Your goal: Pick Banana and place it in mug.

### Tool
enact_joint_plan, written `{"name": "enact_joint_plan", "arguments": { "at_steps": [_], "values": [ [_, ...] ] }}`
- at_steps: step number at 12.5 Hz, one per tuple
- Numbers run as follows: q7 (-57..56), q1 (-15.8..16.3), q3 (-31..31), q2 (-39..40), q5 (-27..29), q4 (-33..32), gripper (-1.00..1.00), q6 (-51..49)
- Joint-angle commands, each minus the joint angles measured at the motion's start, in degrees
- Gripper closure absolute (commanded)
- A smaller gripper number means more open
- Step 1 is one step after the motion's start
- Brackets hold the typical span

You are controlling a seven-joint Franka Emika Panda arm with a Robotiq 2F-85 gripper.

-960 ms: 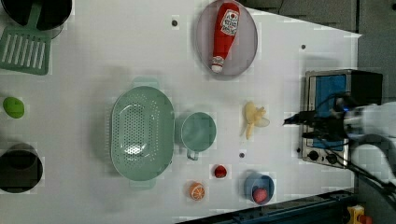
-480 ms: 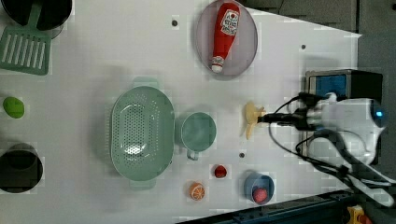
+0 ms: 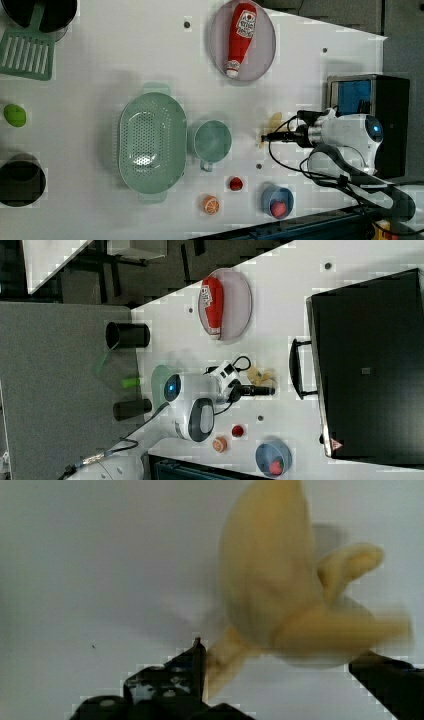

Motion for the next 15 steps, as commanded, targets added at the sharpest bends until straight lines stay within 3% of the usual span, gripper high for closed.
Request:
{"name": "enact_joint_plan", "arguments": {
  "at_steps": [1, 6, 10, 15],
  "values": [
    [-2.26, 0.07, -0.20, 0.17, 0.19, 1.10, -0.65, 3.46],
    [-2.13, 0.04, -0.23, -2.65, 0.35, 0.51, 0.45, 3.96],
    [-2.12, -0.20, -1.39, -10.52, 0.40, 0.43, 0.46, -4.85],
    [-2.11, -0.13, -1.33, -26.97, 0.40, 2.85, 0.46, -19.83]
  ]
}}
